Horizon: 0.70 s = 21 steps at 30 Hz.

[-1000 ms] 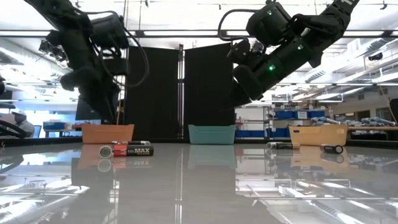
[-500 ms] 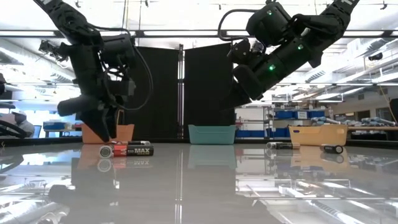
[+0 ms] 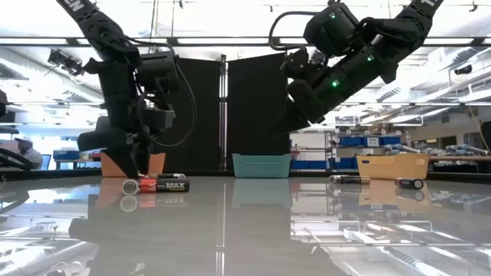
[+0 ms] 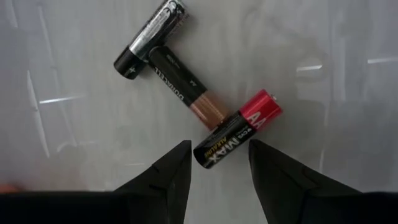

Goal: Sort batteries
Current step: Put the red battery into the green bin

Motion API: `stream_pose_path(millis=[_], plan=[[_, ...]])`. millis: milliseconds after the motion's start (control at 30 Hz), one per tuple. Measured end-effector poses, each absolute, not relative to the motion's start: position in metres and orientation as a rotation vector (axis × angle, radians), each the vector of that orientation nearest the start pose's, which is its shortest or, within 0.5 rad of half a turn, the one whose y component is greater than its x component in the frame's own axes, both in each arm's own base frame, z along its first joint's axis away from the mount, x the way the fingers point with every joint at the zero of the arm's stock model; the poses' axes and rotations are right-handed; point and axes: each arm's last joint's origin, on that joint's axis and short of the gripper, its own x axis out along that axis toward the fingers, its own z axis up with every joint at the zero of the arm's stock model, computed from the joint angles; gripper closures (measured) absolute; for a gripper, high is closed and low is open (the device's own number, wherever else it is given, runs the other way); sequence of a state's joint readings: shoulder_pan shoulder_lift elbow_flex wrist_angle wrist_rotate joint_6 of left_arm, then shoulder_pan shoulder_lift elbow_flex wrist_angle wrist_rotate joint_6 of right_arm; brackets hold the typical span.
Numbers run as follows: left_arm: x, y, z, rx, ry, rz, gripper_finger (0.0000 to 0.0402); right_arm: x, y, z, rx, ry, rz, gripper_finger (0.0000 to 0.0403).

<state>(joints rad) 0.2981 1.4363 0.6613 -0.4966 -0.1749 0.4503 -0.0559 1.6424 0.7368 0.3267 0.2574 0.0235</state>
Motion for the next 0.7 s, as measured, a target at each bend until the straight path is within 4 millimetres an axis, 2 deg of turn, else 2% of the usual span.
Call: stream_pose_path(millis=[367,700], plan=[[0.216,0.071,0.141,0.293,1.385,0.066,0.0241,0.317,-0.025,0.159,-0.036,0.575,-0.311,0.0382],[0.215,0.06,0.139,0.306,1.42,0.0,0.0329,0.317,-0.025,0.159,-0.036,0.575,-0.311,0.0382]])
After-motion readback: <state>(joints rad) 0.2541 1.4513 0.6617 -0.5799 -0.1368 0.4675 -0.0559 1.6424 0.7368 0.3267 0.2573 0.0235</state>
